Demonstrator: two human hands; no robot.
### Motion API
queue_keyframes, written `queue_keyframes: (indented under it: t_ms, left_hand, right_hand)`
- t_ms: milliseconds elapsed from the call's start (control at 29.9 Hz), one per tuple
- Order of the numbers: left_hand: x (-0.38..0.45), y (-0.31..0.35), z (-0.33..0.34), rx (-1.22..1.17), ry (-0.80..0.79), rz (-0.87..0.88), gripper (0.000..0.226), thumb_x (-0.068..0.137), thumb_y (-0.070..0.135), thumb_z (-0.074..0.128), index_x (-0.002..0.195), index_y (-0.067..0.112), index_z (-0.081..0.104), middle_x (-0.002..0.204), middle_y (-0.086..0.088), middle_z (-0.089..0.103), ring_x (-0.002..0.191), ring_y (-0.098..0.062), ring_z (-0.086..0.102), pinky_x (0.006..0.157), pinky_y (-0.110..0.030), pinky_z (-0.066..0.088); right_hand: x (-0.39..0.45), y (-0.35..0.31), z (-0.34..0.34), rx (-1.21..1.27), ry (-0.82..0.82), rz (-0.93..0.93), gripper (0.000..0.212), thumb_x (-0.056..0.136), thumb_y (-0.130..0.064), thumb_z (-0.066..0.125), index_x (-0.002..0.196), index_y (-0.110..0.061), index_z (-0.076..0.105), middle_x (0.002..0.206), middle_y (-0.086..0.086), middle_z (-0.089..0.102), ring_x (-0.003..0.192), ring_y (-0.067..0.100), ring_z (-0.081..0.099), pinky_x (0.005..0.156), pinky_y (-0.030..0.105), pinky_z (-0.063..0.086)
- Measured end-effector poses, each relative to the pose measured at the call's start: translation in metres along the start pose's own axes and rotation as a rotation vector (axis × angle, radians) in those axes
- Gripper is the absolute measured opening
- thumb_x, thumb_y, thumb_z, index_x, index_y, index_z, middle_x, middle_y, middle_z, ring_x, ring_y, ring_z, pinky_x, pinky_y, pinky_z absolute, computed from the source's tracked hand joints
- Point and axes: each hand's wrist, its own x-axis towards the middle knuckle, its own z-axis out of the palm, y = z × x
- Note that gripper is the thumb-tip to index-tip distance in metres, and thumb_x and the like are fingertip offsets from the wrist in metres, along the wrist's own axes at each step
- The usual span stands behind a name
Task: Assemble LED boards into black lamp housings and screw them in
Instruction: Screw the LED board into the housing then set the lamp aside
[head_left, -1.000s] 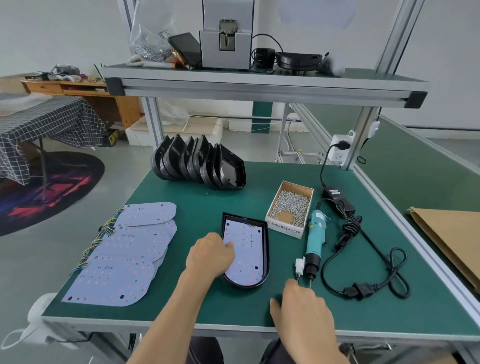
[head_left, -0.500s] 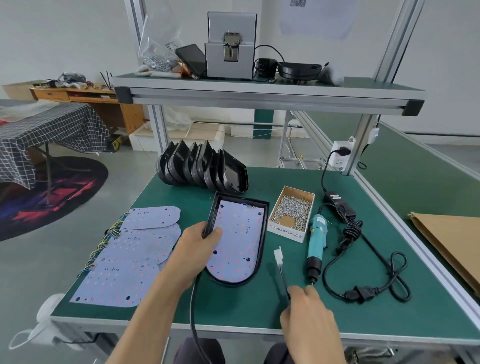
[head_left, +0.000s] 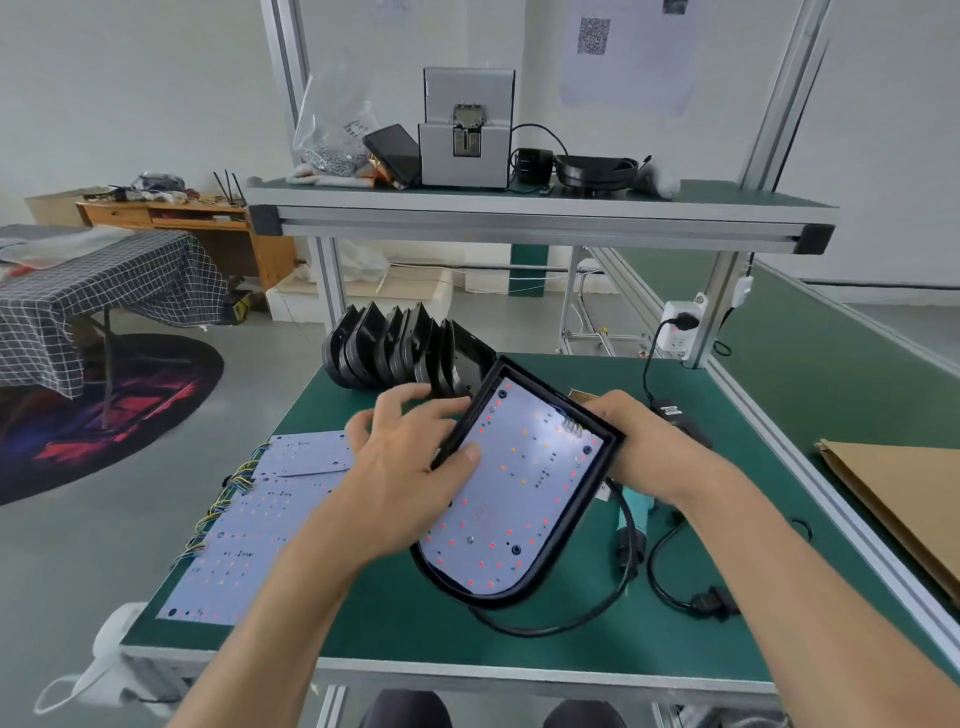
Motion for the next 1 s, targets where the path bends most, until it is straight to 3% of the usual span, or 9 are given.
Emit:
queue_keyframes:
  t_ms: [67, 100, 201, 301, 435, 603, 670, 837, 1005]
  left_hand:
    - [0.002, -0.002, -0.001, -0.039, -0.041, -0.005, 0.024, 0.098, 0.042, 0.044, 0.1, 0.029, 0.065, 0.096, 0.044, 0.053, 0.119, 0.024, 0.036, 0.115, -0.027, 0.013]
    - [0.002, -0.002, -0.001, -0.079, -0.077, -0.025, 0.019, 0.102, 0.041, 0.046, 0.091, 0.031, 0.058, 0.084, 0.031, 0.058, 0.102, 0.012, 0.052, 0.11, -0.031, 0.03]
    - [0.005, -0.003, -0.001, -0.137, -0.141, -0.082, 0.028, 0.104, 0.048, 0.046, 0.079, 0.034, 0.043, 0.071, 0.019, 0.057, 0.066, -0.006, 0.05, 0.068, -0.027, 0.043]
    - [0.004, -0.003, 0.001, -0.152, -0.198, -0.121, 0.023, 0.108, 0.044, 0.045, 0.087, 0.042, 0.054, 0.085, 0.026, 0.068, 0.078, 0.001, 0.061, 0.076, -0.022, 0.049]
    - [0.0, -0.009, 0.009, -0.37, -0.262, -0.206, 0.023, 0.11, 0.038, 0.045, 0.124, 0.032, 0.063, 0.119, 0.016, 0.073, 0.113, -0.011, 0.068, 0.103, -0.043, 0.051]
    - [-0.004, -0.01, 0.03, -0.632, -0.073, -0.295, 0.021, 0.11, 0.031, 0.05, 0.114, 0.034, 0.07, 0.115, 0.011, 0.077, 0.109, -0.011, 0.072, 0.093, -0.037, 0.055]
    - [-0.002, -0.013, 0.04, -0.792, 0.053, -0.422, 0.022, 0.108, 0.027, 0.052, 0.11, 0.02, 0.073, 0.11, 0.003, 0.079, 0.107, -0.02, 0.074, 0.091, -0.04, 0.057]
    - [0.012, -0.01, 0.055, -1.164, 0.28, -0.611, 0.023, 0.105, 0.027, 0.056, 0.117, 0.015, 0.071, 0.111, 0.001, 0.079, 0.099, -0.013, 0.076, 0.085, -0.034, 0.054]
    - [0.021, 0.007, 0.085, -1.129, 0.227, -0.581, 0.022, 0.109, 0.033, 0.05, 0.12, 0.028, 0.069, 0.115, 0.013, 0.077, 0.106, -0.005, 0.073, 0.092, -0.032, 0.051]
  right_hand:
    - [0.006, -0.005, -0.005, 0.022, -0.022, 0.01, 0.014, 0.073, -0.011, 0.056, 0.06, -0.014, 0.062, 0.066, -0.005, 0.047, 0.067, 0.016, 0.034, 0.062, 0.033, 0.034]
    - [0.009, -0.006, -0.006, 0.065, -0.032, 0.019, 0.016, 0.073, -0.009, 0.055, 0.06, -0.015, 0.062, 0.064, -0.006, 0.049, 0.065, 0.014, 0.036, 0.061, 0.03, 0.035]
    - [0.017, -0.007, -0.008, 0.29, -0.067, 0.052, 0.02, 0.076, -0.004, 0.06, 0.067, -0.015, 0.075, 0.062, -0.004, 0.064, 0.053, 0.009, 0.052, 0.053, 0.021, 0.045]
    - [0.023, -0.001, -0.005, 0.363, -0.063, 0.047, 0.016, 0.076, -0.005, 0.062, 0.073, -0.011, 0.077, 0.067, 0.001, 0.068, 0.056, 0.011, 0.06, 0.055, 0.021, 0.049]
    - [0.026, 0.004, 0.001, 0.416, -0.064, 0.042, 0.021, 0.076, -0.004, 0.063, 0.077, -0.019, 0.078, 0.073, 0.0, 0.072, 0.06, 0.01, 0.064, 0.057, 0.021, 0.052]
    - [0.022, 0.018, -0.002, 0.494, 0.066, 0.064, 0.016, 0.09, 0.001, 0.069, 0.102, -0.005, 0.079, 0.088, 0.01, 0.078, 0.072, 0.017, 0.072, 0.066, 0.025, 0.058]
    - [0.013, 0.03, -0.006, 0.532, 0.226, 0.049, 0.026, 0.098, -0.023, 0.07, 0.113, -0.002, 0.077, 0.104, 0.014, 0.079, 0.093, 0.023, 0.076, 0.083, 0.029, 0.057]
    - [-0.033, 0.05, 0.028, 0.674, 0.465, 0.137, 0.071, 0.076, -0.085, 0.065, 0.132, -0.042, 0.066, 0.133, -0.005, 0.072, 0.122, 0.016, 0.069, 0.092, 0.034, 0.051]
    - [-0.037, 0.046, 0.082, 0.759, 0.606, 0.094, 0.085, 0.069, -0.065, 0.088, 0.142, -0.049, 0.048, 0.137, -0.007, 0.066, 0.121, 0.019, 0.069, 0.102, 0.049, 0.056]
